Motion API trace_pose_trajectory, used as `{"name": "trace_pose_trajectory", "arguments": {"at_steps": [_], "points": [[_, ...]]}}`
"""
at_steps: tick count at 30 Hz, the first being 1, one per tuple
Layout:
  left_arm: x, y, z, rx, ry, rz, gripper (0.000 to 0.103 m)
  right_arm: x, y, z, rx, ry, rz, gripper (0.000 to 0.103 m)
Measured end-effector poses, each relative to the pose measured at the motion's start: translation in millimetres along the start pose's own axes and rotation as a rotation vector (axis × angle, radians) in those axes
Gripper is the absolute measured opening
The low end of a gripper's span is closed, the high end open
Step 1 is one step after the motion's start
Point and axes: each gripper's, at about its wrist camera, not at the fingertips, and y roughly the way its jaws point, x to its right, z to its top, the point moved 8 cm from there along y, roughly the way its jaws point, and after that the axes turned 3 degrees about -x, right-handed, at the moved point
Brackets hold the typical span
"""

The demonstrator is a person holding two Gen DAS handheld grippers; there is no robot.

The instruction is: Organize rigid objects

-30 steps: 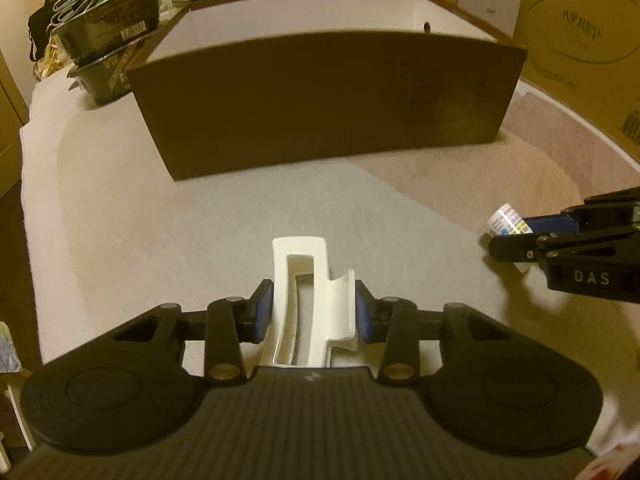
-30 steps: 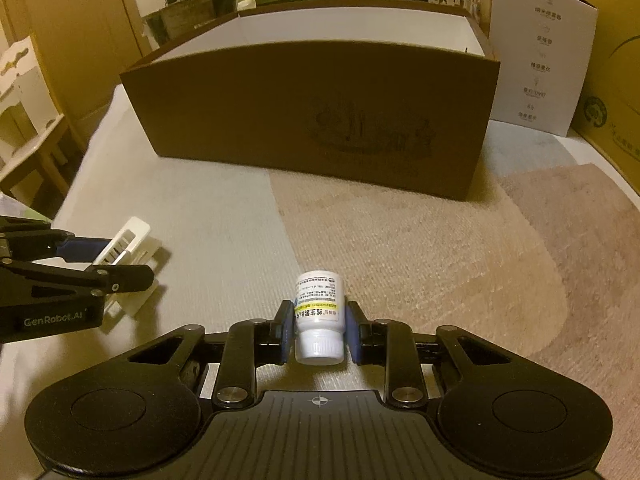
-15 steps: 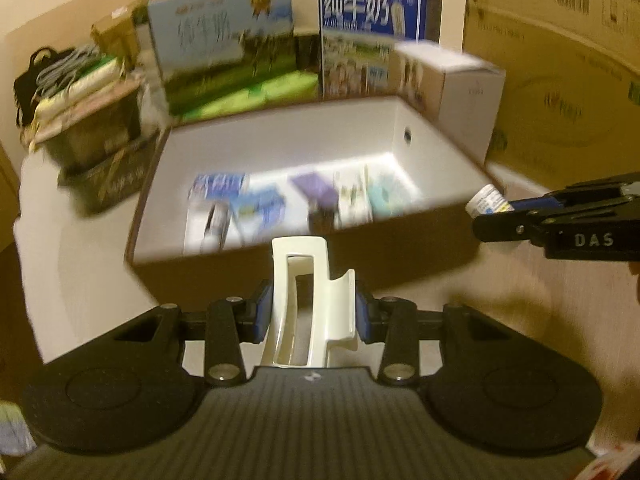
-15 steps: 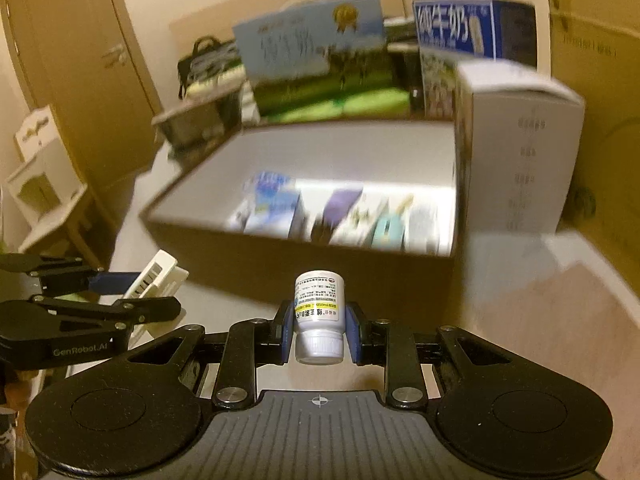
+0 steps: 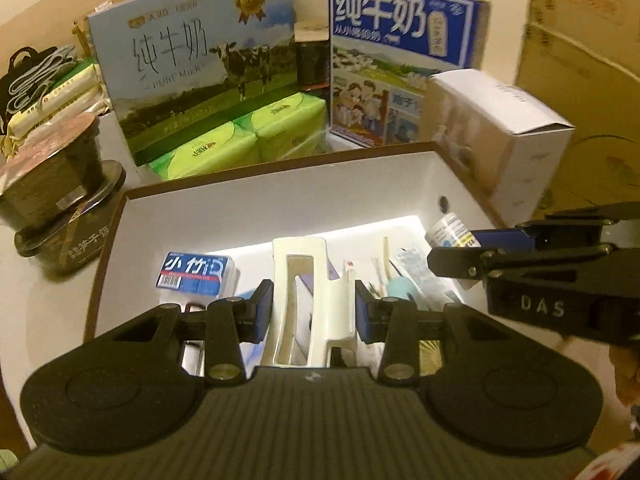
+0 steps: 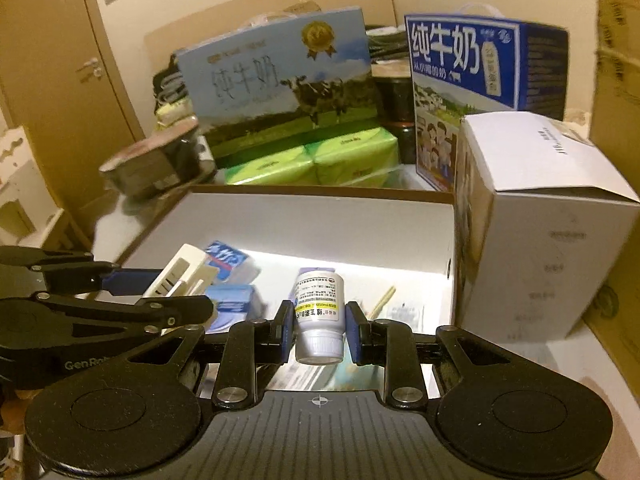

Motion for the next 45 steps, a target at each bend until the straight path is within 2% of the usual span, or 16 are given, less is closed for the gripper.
{"name": "trace_pose_trajectory", "arguments": {"at_steps": [8, 13, 15, 17, 19, 20, 21, 23, 25, 27, 37, 45], "points": [[-11, 44, 15, -0.029, -0.036, 0.019, 0.038, 20, 41, 15, -0.036, 0.055, -0.017, 0.027], [-18, 55, 18, -0.029, -0.068, 0.027, 0.039, 29, 53, 24, -0.013, 0.104, -0.017, 0.028], [-21, 55, 20, -0.015, -0.075, 0.031, 0.050, 32, 55, 27, -0.010, 0.141, -0.012, 0.028], [-24, 52, 21, -0.001, -0.079, 0.032, 0.054, 33, 55, 29, -0.011, 0.160, -0.004, 0.031], [-25, 48, 21, 0.002, -0.078, 0.034, 0.055, 33, 51, 29, -0.001, 0.158, -0.008, 0.037], [-26, 45, 20, 0.003, -0.080, 0.032, 0.055, 33, 47, 29, 0.006, 0.158, -0.013, 0.045], [-26, 42, 19, 0.005, -0.086, 0.027, 0.056, 32, 43, 27, 0.013, 0.156, -0.011, 0.052], [-27, 34, 16, 0.007, -0.096, 0.018, 0.056, 29, 33, 25, 0.032, 0.149, 0.005, 0.059], [-28, 23, 12, 0.019, -0.105, 0.012, 0.058, 26, 21, 22, 0.048, 0.142, 0.015, 0.064], [-29, 11, 7, 0.027, -0.114, 0.006, 0.064, 22, 8, 17, 0.062, 0.134, 0.020, 0.065], [-24, -63, -29, 0.074, -0.112, 0.019, 0.068, -3, -66, -18, 0.112, 0.104, 0.038, 0.069], [-6, -126, -71, 0.091, -0.100, 0.030, 0.070, -24, -121, -59, 0.130, 0.092, 0.038, 0.072]]}}
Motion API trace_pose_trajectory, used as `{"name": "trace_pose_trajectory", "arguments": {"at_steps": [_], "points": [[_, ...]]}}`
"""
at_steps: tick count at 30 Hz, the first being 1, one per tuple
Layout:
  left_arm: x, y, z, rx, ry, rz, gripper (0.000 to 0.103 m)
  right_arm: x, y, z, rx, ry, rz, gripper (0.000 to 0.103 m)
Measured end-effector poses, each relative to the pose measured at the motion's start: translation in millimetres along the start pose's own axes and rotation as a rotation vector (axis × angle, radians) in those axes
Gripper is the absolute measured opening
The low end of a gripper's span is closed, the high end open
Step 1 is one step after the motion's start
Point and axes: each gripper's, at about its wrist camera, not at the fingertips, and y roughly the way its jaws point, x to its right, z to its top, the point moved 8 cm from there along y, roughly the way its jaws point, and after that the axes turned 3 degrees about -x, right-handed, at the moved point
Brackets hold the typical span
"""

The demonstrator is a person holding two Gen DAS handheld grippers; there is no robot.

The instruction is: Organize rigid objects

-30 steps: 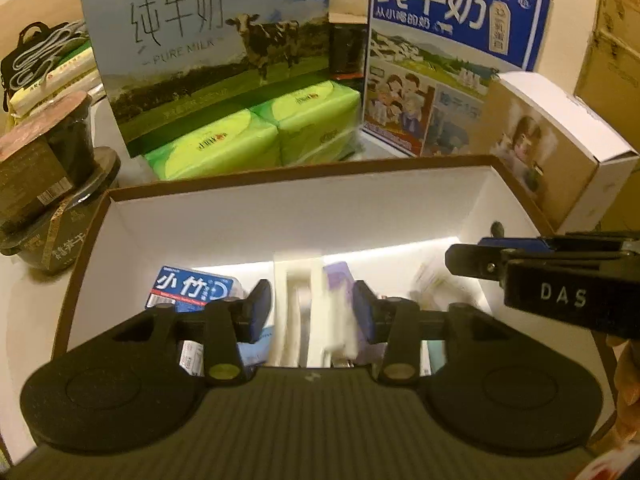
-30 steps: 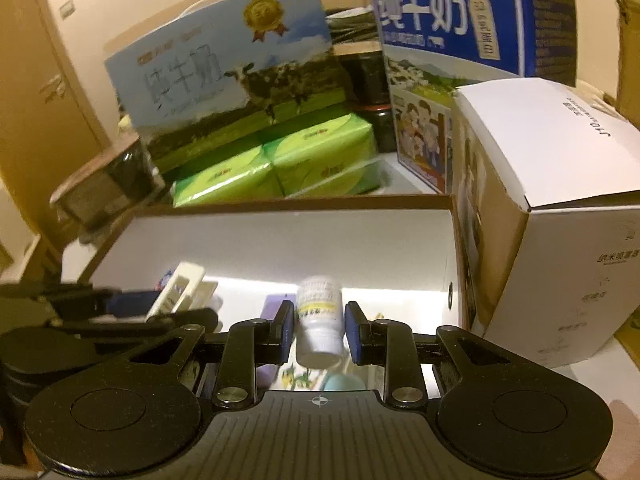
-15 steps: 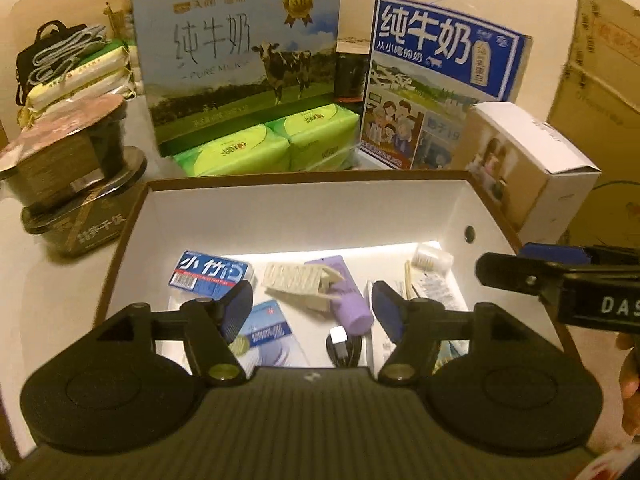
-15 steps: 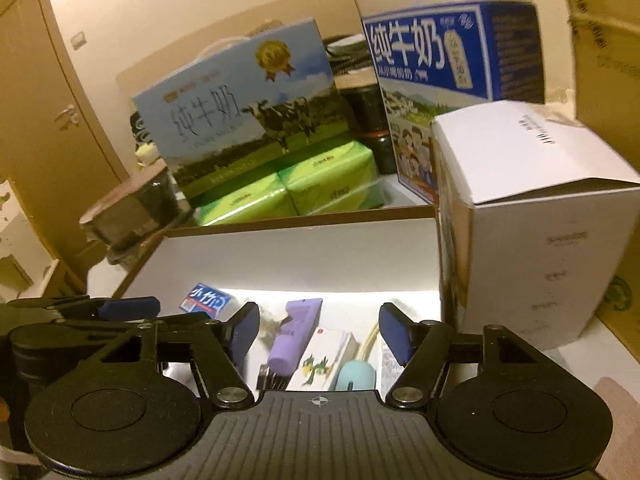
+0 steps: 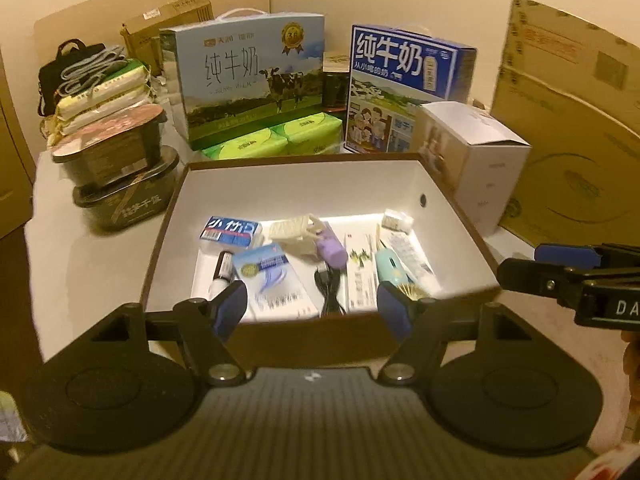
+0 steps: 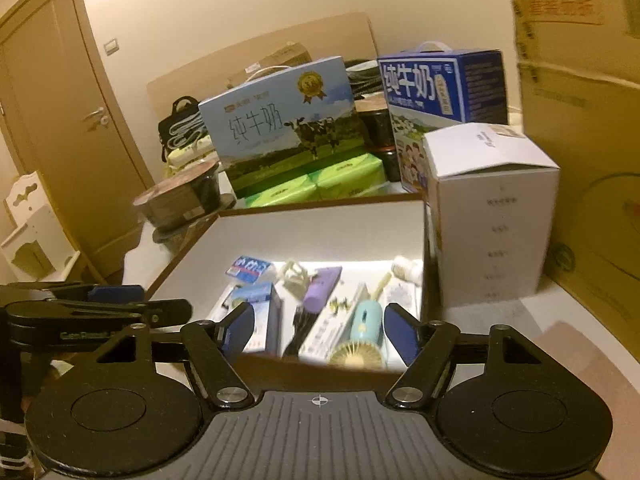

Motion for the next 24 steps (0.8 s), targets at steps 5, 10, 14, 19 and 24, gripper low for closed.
{"name": "trace_pose_trajectory", "arguments": {"at_steps": [5, 10, 14, 19, 24], "points": [[10, -40, -24, 0.011, -0.002, 0.011, 0.070, -7, -38, -20, 0.022, 0.038, 0.031, 0.072], [24, -81, -48, 0.023, -0.004, 0.028, 0.070, -13, -77, -36, 0.035, 0.082, 0.046, 0.072], [37, -111, -70, 0.017, -0.018, 0.039, 0.070, -22, -106, -53, 0.023, 0.072, 0.027, 0.072], [49, -147, -97, 0.017, -0.043, 0.047, 0.070, -36, -138, -77, 0.003, 0.065, 0.012, 0.072], [60, -175, -125, 0.007, -0.064, 0.066, 0.070, -47, -163, -103, -0.021, 0.045, 0.021, 0.072]]}}
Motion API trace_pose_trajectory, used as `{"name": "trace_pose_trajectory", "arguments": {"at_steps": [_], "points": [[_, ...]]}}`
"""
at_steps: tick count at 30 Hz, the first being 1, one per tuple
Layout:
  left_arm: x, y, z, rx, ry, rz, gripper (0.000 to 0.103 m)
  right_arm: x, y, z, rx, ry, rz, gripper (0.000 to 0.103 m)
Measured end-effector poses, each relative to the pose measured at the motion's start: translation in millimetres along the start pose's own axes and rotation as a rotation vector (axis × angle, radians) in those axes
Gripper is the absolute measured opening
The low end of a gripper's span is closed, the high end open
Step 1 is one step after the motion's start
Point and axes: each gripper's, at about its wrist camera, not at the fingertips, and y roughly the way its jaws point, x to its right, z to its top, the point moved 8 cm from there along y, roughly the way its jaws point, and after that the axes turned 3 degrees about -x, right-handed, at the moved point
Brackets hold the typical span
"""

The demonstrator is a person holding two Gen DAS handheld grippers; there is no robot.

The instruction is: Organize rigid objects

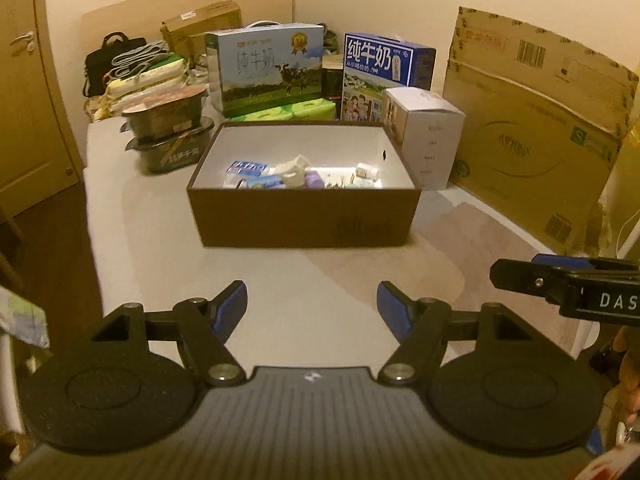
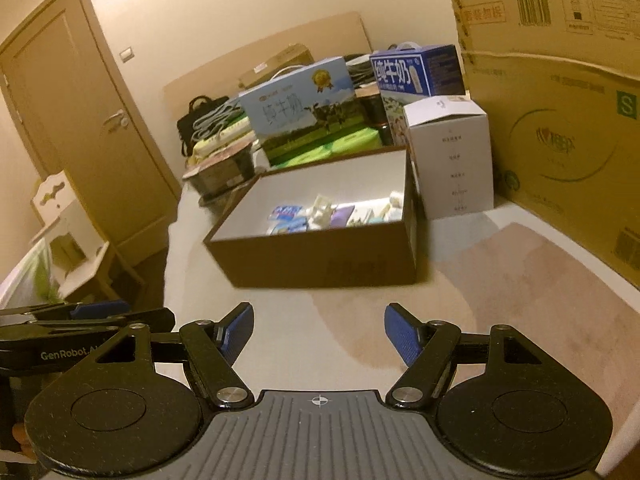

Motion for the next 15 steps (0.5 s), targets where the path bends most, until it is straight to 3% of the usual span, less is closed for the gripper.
{"name": "trace_pose_trajectory", "arguments": {"at_steps": [15], "points": [[8, -53, -82, -0.042, -0.063, 0.061, 0.070, -16, -46, -74, -0.094, -0.048, -0.018, 0.072]]}}
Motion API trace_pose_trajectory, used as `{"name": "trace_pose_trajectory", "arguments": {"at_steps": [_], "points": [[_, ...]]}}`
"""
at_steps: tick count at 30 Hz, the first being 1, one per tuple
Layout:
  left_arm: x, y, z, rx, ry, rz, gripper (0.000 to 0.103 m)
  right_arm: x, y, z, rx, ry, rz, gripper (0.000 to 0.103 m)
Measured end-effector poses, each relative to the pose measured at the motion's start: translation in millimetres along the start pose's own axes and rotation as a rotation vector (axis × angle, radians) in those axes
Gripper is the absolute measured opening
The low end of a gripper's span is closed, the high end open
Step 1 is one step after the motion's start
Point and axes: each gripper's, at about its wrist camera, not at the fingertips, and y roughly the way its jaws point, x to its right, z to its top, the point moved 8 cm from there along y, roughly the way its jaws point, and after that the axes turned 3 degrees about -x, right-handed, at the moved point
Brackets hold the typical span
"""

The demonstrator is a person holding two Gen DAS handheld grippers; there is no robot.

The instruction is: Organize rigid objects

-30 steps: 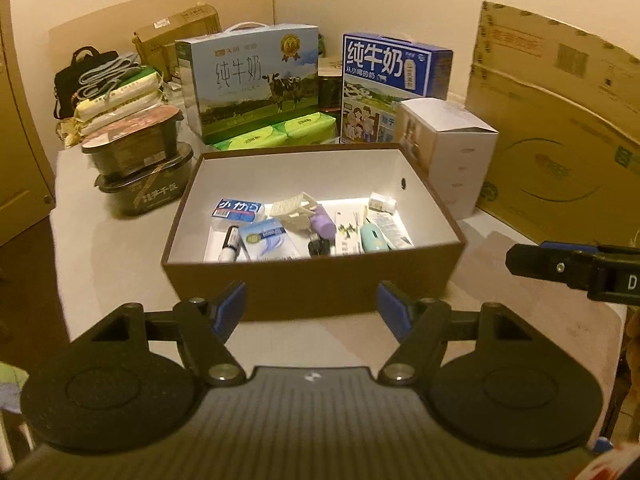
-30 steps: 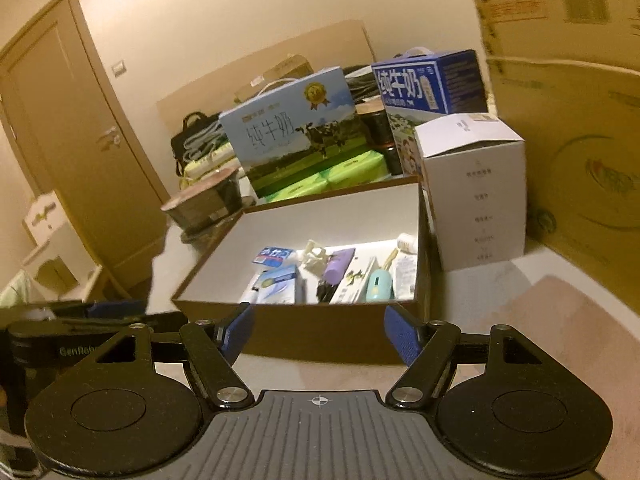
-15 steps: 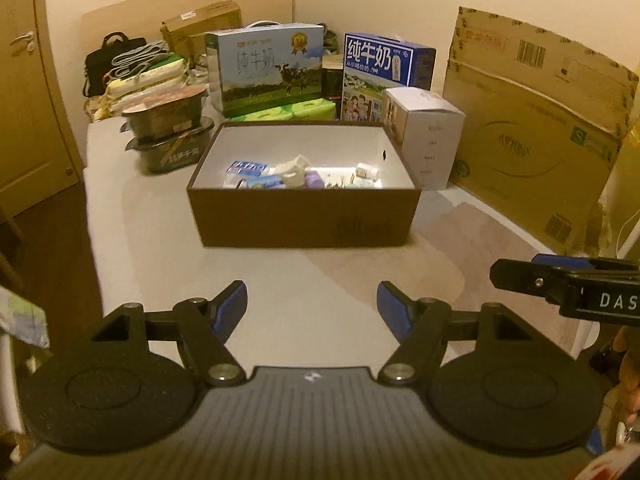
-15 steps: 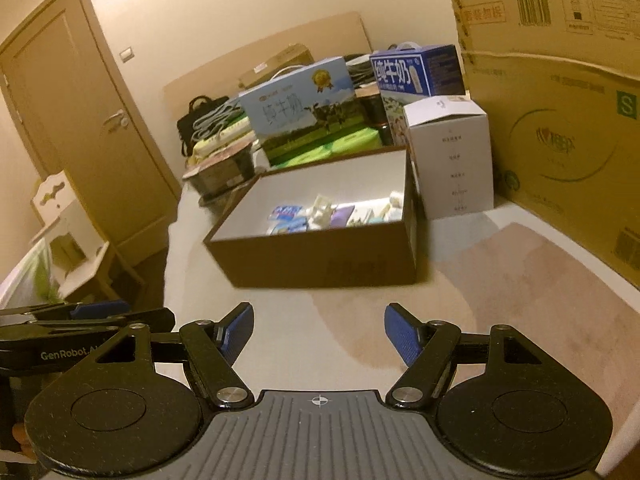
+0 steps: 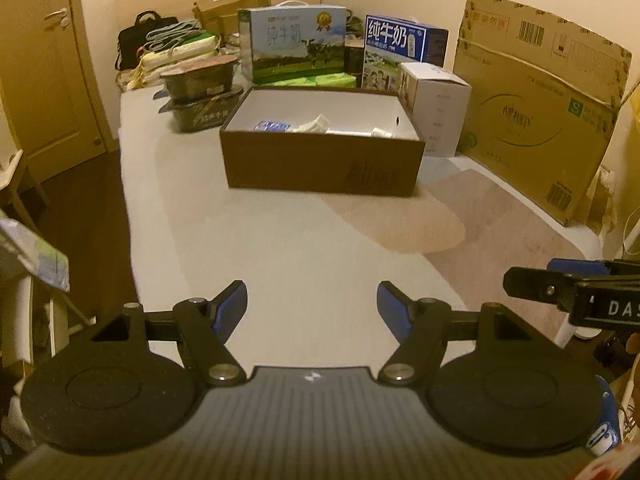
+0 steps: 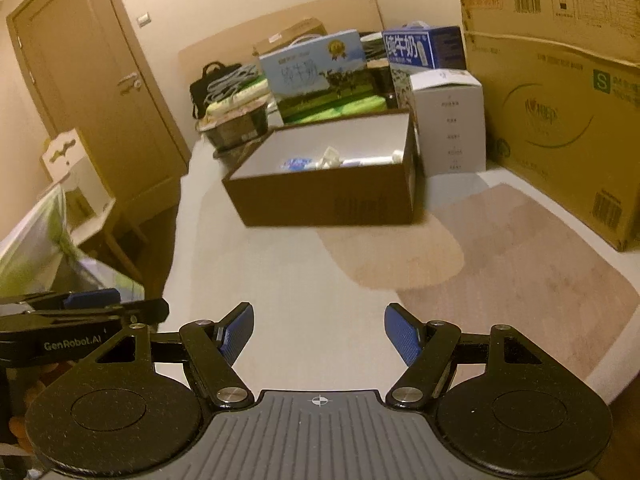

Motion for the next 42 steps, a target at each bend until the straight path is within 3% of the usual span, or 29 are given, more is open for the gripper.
{"name": "trace_pose_trajectory", "arguments": {"at_steps": [11, 23, 42], "points": [[0, -34, -51, -0.023, 0.006, 0.018, 0.070, -18, -18, -51, -0.057, -0.018, -0.040, 0.072], [-6, -48, -58, -0.009, 0.025, 0.015, 0.070, -36, -21, -69, -0.072, -0.055, -0.075, 0.072], [-5, -44, -61, -0.017, 0.018, 0.018, 0.070, -36, -16, -68, -0.079, -0.051, -0.068, 0.072]]}}
